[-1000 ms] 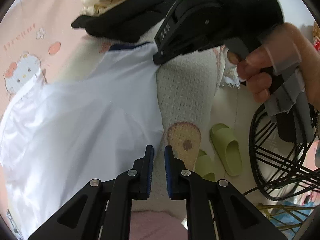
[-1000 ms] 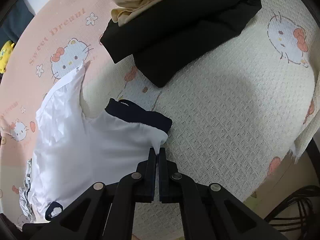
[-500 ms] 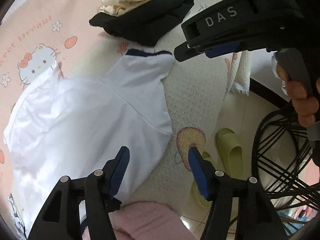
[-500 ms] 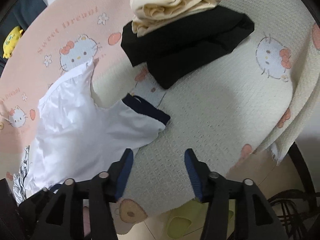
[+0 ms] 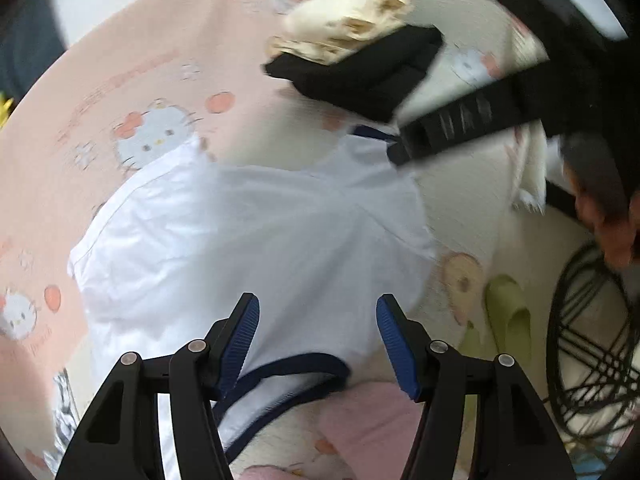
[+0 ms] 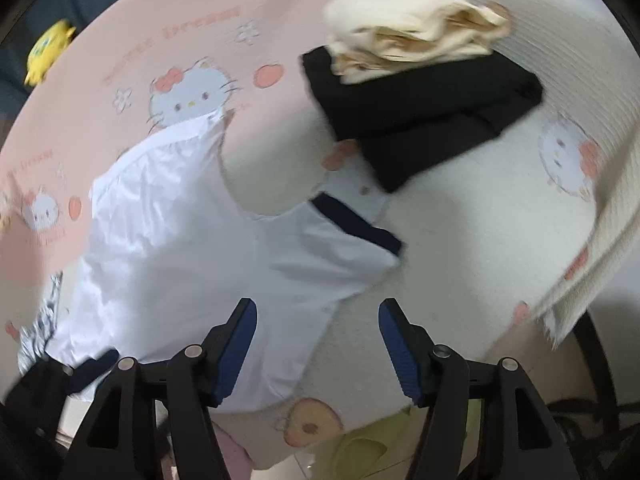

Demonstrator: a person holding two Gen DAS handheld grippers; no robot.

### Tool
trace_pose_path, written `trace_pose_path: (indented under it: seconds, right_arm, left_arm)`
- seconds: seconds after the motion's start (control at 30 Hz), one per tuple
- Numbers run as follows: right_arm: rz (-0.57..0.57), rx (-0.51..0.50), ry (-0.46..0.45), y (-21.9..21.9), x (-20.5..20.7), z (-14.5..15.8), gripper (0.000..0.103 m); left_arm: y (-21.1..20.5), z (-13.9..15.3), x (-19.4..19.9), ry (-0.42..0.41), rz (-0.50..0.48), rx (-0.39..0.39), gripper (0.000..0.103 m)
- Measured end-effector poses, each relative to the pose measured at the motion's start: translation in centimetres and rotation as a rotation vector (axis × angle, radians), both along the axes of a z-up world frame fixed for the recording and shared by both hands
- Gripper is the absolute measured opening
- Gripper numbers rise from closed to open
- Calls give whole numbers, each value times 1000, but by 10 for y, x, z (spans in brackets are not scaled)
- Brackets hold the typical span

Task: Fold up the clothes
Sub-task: 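Open both grippers and move them back over the shirt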

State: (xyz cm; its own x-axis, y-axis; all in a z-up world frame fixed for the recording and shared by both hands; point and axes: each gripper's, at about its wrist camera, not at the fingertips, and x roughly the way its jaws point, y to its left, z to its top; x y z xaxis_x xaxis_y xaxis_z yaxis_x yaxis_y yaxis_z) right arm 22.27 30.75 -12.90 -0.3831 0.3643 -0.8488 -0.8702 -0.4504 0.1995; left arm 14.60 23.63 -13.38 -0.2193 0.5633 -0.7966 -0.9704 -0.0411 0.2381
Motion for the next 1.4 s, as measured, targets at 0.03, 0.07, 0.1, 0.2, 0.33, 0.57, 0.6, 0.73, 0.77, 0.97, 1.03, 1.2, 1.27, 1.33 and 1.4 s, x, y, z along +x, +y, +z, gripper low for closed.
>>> trace_pose_path:
  seconds: [0.03,0.07,0.1,0.2,0.33,0.57,0.6,0.73,0.77,0.97,1.03,1.2,1.27,1.33,1.4]
  right_arm:
    - [18,-5,-4,-1,-8,-2,63]
    - [34,-12,-4,-2,-14,-3,63]
    - [41,-13,-3,-1,-18,-3,63]
    - [48,-5,3,-2,-25,0,63]
    - [51,3,7,-3,-24,3,63]
    - [67,-4,-31,-12,-30,-3,63]
    - [83,5,-48,-15,-34,-4,63]
    - [186,72,-81,-40,-61,-3,63]
    - [212,88,-83,-47,-68,-2,63]
    - [398,83,-23,-89,-115,0,63]
    - [457,104,-23,-103,-130,1,63]
    - [584,166,-56,-137,-167,0,63]
    - [627,167,-63,-148,-178,0,63]
    - [674,159,-67,-159,-191,0,63]
    - [720,151,-64,-169,-203,1,63]
  left_arm:
    - [-1,1,-6,-12,17,8,58]
    - [0,1,-11,-20,35,10,58]
    - [3,-1,-15,-27,55,9,58]
    - [6,-3,-24,-51,105,0,58]
    - [5,-2,-28,-75,129,3,58]
    - [3,-6,-35,-70,139,10,58]
    - [0,-5,-42,-80,163,14,58]
    - [-15,-2,-81,-155,291,32,58]
    - [-21,-2,-91,-176,327,38,58]
    - [-80,-5,-161,-310,581,90,58]
    - [-108,-5,-182,-347,663,114,58]
    - [-166,-7,-217,-302,811,147,58]
    - [-184,-11,-230,-285,861,140,58]
    - [-201,-15,-241,-292,904,140,58]
    - [-215,-19,-251,-325,934,151,58]
